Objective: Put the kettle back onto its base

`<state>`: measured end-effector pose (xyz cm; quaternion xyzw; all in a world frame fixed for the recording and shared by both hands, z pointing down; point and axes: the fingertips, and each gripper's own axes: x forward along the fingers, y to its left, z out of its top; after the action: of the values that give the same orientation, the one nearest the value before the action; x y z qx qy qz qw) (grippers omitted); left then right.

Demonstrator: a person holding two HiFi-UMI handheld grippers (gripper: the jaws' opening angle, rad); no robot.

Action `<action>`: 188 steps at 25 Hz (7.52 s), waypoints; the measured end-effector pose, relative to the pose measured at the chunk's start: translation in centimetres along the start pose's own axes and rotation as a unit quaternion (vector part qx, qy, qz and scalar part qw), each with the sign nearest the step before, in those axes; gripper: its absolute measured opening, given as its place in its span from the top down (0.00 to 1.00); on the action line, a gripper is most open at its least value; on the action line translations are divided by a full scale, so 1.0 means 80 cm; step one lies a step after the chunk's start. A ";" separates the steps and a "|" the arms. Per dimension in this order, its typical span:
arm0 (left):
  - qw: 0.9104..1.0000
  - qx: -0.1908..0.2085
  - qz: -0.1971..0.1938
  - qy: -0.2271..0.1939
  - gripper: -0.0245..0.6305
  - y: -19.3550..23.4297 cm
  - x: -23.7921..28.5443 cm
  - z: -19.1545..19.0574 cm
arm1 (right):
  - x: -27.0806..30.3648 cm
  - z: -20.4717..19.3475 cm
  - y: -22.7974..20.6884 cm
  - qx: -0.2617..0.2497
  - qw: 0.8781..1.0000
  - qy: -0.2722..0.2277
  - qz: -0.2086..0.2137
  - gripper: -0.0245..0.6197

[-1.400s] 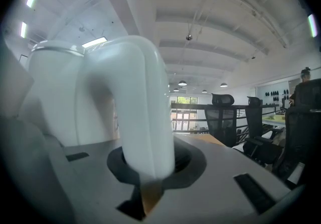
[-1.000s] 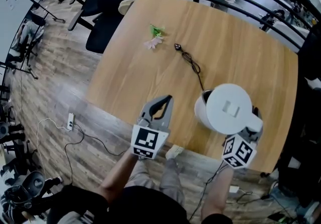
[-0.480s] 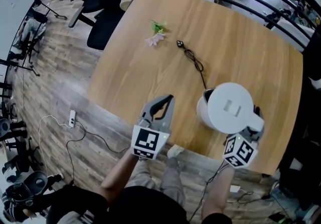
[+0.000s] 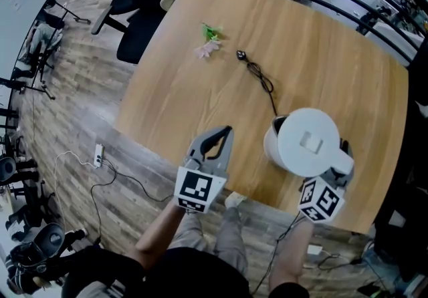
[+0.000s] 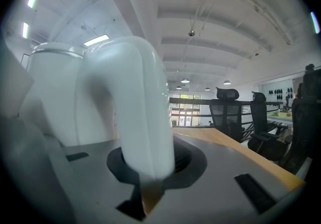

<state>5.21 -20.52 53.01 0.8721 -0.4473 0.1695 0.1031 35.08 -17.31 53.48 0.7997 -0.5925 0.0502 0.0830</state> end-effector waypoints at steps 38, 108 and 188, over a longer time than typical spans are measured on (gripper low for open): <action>1.000 -0.012 -0.017 0.013 0.96 -0.006 0.013 -0.019 | -0.003 -0.012 0.001 -0.002 1.000 -0.027 0.011 0.88; 0.996 0.011 -0.086 -0.034 0.96 -0.012 -0.042 0.028 | -0.104 0.009 0.011 -0.011 0.998 0.010 -0.065 0.61; 0.959 0.083 -0.245 -0.118 0.96 -0.092 -0.296 0.120 | -0.445 0.161 0.136 0.004 0.994 -0.032 -0.109 0.97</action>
<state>0.31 -1.83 34.79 0.9741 -0.2136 0.0719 0.0152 13.99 10.55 35.27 0.8609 -0.5043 0.0176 0.0652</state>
